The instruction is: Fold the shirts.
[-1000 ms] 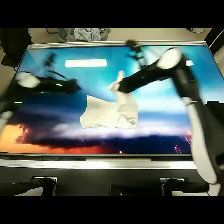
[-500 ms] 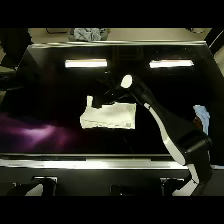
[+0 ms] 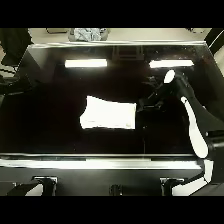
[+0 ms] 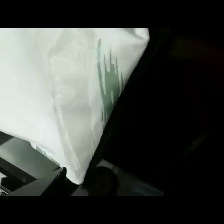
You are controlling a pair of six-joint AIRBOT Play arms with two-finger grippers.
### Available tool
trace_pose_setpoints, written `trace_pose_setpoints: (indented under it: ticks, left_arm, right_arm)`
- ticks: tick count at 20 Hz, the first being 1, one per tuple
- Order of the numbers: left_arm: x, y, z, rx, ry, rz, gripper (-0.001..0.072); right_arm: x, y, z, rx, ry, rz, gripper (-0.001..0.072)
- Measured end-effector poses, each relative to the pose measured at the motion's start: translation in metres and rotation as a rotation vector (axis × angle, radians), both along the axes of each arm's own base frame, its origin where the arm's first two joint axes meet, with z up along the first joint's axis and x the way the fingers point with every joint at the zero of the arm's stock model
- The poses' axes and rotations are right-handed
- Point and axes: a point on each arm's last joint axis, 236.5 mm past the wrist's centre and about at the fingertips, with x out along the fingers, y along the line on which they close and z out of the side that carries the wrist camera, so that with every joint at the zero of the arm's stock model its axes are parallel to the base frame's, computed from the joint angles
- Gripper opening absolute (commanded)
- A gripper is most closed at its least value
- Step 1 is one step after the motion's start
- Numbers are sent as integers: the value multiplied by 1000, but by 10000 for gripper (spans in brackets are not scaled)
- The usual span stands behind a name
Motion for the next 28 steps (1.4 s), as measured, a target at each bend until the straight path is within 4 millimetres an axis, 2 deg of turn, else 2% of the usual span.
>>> trace_pose_setpoints:
  ticks: [2, 3, 4, 5, 6, 8, 9, 11, 12, 14, 16, 18, 21, 23, 25, 28]
  left_arm:
    - [-1, 0, -4, -1, 8, 0, 28]
    - [-1, 0, -4, -1, 10, 0, 28]
    - [-2, 0, -6, -1, 13, 0, 28]
    - [-1, 0, -6, -1, 14, 1, 28]
    - [-2, 0, -6, -1, 15, 1, 28]
    - [-2, 0, -7, -1, 16, 1, 28]
    - [-2, 0, -7, -1, 16, 1, 28]
    - [-2, 0, -7, 0, 16, 1, 28]
    - [-2, 0, -7, 5, 13, -4, 28]
    - [0, 1, -6, 18, 1, -12, 29]
    - [3, 2, -4, 27, -17, -14, 28]
    - [4, 3, -2, 32, -29, -14, 28]
    - [6, 4, -1, 40, -41, -16, 28]
    - [7, 4, 0, 52, -49, -26, 29]
    - [7, 4, 0, 62, -55, -34, 28]
    - [7, 4, 0, 69, -59, -40, 28]
  right_arm:
    - [-5, 17, -20, 82, 31, -64, 667]
    - [-6, 28, -28, 128, 45, -99, 593]
    - [-4, 36, -35, 164, 48, -131, 412]
    - [-4, 44, -39, 199, 56, -156, 113]
    - [-2, 51, -40, 227, 60, -177, 43]
    - [4, 60, -36, 283, 38, -191, 40]
    - [10, 62, -26, 320, 3, -187, 39]
    - [28, 50, 11, 376, -101, -180, 40]
    - [39, 36, 32, 381, -165, -185, 39]
    - [60, -10, 87, 370, -306, -228, 39]
    - [70, -72, 136, 316, -428, -304, 39]
    - [67, -136, 184, 261, -528, -391, 40]
    - [47, -229, 239, 166, -639, -545, 40]
    - [25, -285, 267, 108, -692, -660, 40]
    - [-2, -328, 285, 63, -713, -754, 40]
    - [-47, -375, 294, 8, -695, -864, 41]
